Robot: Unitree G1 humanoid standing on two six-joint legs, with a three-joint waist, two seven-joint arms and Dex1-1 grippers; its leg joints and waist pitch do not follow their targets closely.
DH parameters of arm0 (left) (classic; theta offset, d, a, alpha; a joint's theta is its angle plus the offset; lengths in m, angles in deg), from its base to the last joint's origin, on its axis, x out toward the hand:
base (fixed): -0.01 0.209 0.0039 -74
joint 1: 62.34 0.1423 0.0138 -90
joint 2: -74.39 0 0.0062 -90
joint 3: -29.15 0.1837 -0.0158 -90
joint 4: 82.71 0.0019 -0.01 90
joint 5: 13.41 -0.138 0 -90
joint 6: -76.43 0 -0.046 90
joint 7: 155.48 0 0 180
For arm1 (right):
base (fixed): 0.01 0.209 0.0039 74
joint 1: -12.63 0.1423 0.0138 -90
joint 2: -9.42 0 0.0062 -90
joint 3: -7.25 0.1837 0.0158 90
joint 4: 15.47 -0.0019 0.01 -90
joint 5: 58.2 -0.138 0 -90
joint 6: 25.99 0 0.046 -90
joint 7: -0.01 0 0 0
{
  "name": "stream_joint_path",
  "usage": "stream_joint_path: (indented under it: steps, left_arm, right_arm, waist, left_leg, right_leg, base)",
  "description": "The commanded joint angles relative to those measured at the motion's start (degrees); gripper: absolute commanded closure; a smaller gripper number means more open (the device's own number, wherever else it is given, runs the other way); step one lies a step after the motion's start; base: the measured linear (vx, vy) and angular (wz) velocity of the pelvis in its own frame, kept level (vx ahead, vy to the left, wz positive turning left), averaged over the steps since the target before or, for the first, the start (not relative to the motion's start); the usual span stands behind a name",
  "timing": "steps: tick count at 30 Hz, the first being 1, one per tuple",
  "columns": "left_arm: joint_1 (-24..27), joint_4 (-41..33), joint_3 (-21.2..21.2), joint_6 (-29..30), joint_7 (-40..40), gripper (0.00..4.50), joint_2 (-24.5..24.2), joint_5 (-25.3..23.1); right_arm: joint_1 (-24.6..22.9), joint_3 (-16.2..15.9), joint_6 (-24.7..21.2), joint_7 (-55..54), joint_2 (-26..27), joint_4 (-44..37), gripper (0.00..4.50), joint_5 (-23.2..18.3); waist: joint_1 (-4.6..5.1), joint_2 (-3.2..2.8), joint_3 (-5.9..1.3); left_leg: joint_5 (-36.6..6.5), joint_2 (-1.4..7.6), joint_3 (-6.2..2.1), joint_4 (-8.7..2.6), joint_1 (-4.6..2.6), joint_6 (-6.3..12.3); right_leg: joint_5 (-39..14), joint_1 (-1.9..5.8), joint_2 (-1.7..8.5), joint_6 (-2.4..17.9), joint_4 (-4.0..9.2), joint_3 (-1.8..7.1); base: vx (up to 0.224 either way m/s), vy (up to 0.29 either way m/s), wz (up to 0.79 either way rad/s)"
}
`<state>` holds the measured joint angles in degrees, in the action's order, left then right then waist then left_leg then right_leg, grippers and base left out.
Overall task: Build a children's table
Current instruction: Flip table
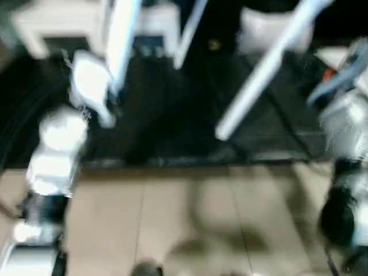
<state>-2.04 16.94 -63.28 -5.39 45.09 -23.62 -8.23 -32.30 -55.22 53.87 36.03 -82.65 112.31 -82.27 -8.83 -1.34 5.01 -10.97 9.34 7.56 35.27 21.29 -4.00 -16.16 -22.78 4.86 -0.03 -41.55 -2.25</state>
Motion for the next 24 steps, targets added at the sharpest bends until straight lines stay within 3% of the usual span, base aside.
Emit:
stream_joint_path:
  steps: [1,2,4,5,7,9,10,11,14,16,17,18,20,21,24]
  left_arm:
    - [0.1,0.1,1.2,1.2,1.5,2.99,-0.2,-0.3]
    - [0.1,0.3,1.3,1.1,1.5,2.99,-0.2,-0.3]
    - [0.0,0.7,1.5,1.0,1.6,2.99,-0.2,-0.3]
    - [-0.2,1.1,1.4,1.2,1.9,2.99,0.1,0.1]
    - [-0.1,1.0,1.3,1.2,2.0,2.99,0.2,0.0]
    - [-0.1,1.1,1.2,1.2,2.4,2.99,0.4,0.1]
    - [-0.1,1.2,1.3,1.1,2.5,2.99,0.4,0.1]
    - [-0.2,1.5,1.5,1.0,2.8,2.99,0.2,-0.2]
    - [-0.3,2.8,2.0,1.2,3.6,2.99,-0.7,-0.8]
    - [-0.4,3.0,2.1,1.3,3.7,2.99,-0.8,-0.9]
    - [-0.4,3.6,2.2,1.1,4.0,2.99,-1.0,-1.1]
    - [-0.4,4.2,2.3,0.7,4.3,2.99,-1.1,-1.4]
    - [-0.4,4.7,2.4,0.4,4.7,2.99,-1.3,-1.5]
    - [-0.4,5.1,2.4,0.2,4.9,2.99,-1.4,-1.5]
    - [-0.6,5.8,3.0,-0.3,6.3,2.99,-1.6,-1.4]
  right_arm:
    - [-2.1,-1.0,-1.2,-1.8,1.3,-6.1,0.0,-0.4]
    - [-5.1,-2.0,-2.4,-3.6,2.6,-11.1,0.0,-0.1]
    - [-7.5,-2.6,-3.2,-5.4,3.7,-15.1,0.0,0.2]
    - [-10.0,-3.0,-4.4,-7.2,4.5,-19.4,0.0,0.1]
    - [-10.7,-3.2,-4.5,-7.6,4.6,-20.5,0.0,0.0]
    - [-10.7,-3.2,-4.8,-8.0,4.5,-21.1,0.0,-0.4]
    - [-10.3,-3.1,-4.8,-8.3,4.3,-20.8,0.0,-0.4]
    - [-9.4,-3.1,-4.7,-8.2,3.8,-19.9,0.0,-0.3]
    - [-3.8,-3.6,-2.9,-9.1,1.1,-12.0,0.0,1.3]
    - [-2.7,-3.8,-2.5,-9.2,0.6,-10.4,0.0,1.7]
    - [0.5,-4.3,-0.9,-8.6,-0.4,-5.4,0.0,2.5]
    - [4.3,-4.7,1.2,-7.0,-1.3,0.9,0.0,3.2]
    - [7.5,-4.7,2.6,-5.5,-1.9,5.9,0.0,3.3]
    - [9.0,-4.6,3.0,-4.6,-2.0,8.2,0.0,3.1]
    - [13.4,-4.2,4.3,-2.6,-2.6,14.7,0.0,2.6]
  waist:
    - [0.53,-0.53,-4.38]
    - [1.35,-1.26,-4.47]
    - [1.91,-1.19,-4.11]
    - [1.81,-1.49,-4.15]
    - [2.04,-1.3,-4.17]
    - [2.4,-1.68,-4.04]
    - [2.6,-1.44,-3.78]
    - [2.78,-1.3,-3.79]
    - [3.41,-0.86,-3.62]
    - [3.5,-0.63,-3.47]
    - [3.51,-0.63,-3.47]
    - [3.87,-0.46,-3.53]
    - [4.16,-0.69,-3.43]
    - [4.18,-0.69,-3.45]
    - [4.22,-0.77,-3.9]
  left_leg:
    - [-10.2,2.64,-0.06,-4.08,-1.51,0.46]
    - [-16.2,3.13,0.0,-4.57,-1.52,-0.5]
    - [-21.7,3.32,0.16,-5.27,-1.27,-2.21]
    - [-21.4,3.27,0.26,-5.43,-1.13,-2.68]
    - [-20.4,3.25,0.26,-5.64,-0.67,-2.67]
    - [-20.0,3.06,0.3,-5.93,-0.08,-2.94]
    - [-20.7,2.98,0.42,-6.0,-0.04,-3.09]
    - [-21.3,2.92,0.56,-5.92,-0.35,-3.1]
    - [-19.7,2.61,0.98,-5.71,-0.06,-2.53]
    - [-18.1,2.65,1.33,-5.66,0.0,-1.82]
    - [-17.7,2.75,1.33,-5.63,0.0,-1.65]
    - [-16.3,2.61,1.42,-5.56,0.31,-1.4]
    - [-16.5,2.66,1.68,-5.29,0.25,-0.72]
    - [-15.8,2.73,1.64,-5.36,0.33,-0.52]
    - [-10.4,2.89,1.89,-4.94,0.52,1.46]
  right_leg:
    - [-19.6,0.78,1.92,7.1,9.18,2.03]
    - [-15.1,0.43,1.4,9.3,9.05,1.65]
    - [-15.2,0.42,1.51,9.6,9.55,1.58]
    - [-14.0,0.44,1.62,9.1,9.86,1.74]
    - [-12.3,0.67,1.68,9.1,9.83,1.72]
    - [-12.7,0.96,1.95,8.4,9.97,1.62]
    - [-13.6,0.8,1.99,8.0,10.31,1.71]
    - [-14.3,0.66,2.13,8.0,10.54,1.84]
    - [-14.9,0.81,2.25,8.2,10.63,1.77]
    - [-14.6,0.76,2.31,8.0,10.85,1.87]
    - [-14.1,0.68,2.39,8.3,10.69,1.88]
    - [-12.6,1.09,2.31,9.1,10.49,1.75]
    - [-11.2,0.89,2.36,10.5,10.34,1.79]
    - [-10.2,1.11,2.31,10.7,10.26,1.72]
    - [0.3,1.51,2.05,13.6,9.29,1.59]
  base:
    - [0.0,0.0,0.0]
    - [0.0,0.0,0.0]
    - [0.0,0.0,0.0]
    - [0.0,0.0,0.0]
    - [0.012,0.026,-0.01]
    - [0.023,0.053,-0.08]
    - [0.0,0.0,0.0]
    - [0.0,0.0,0.0]
    - [0.0,0.0,0.0]
    - [0.0,0.0,0.0]
    - [0.0,0.0,0.0]
    - [0.0,0.0,0.0]
    - [0.0,0.0,0.0]
    - [0.0,0.0,0.0]
    - [0.0,0.0,0.0]
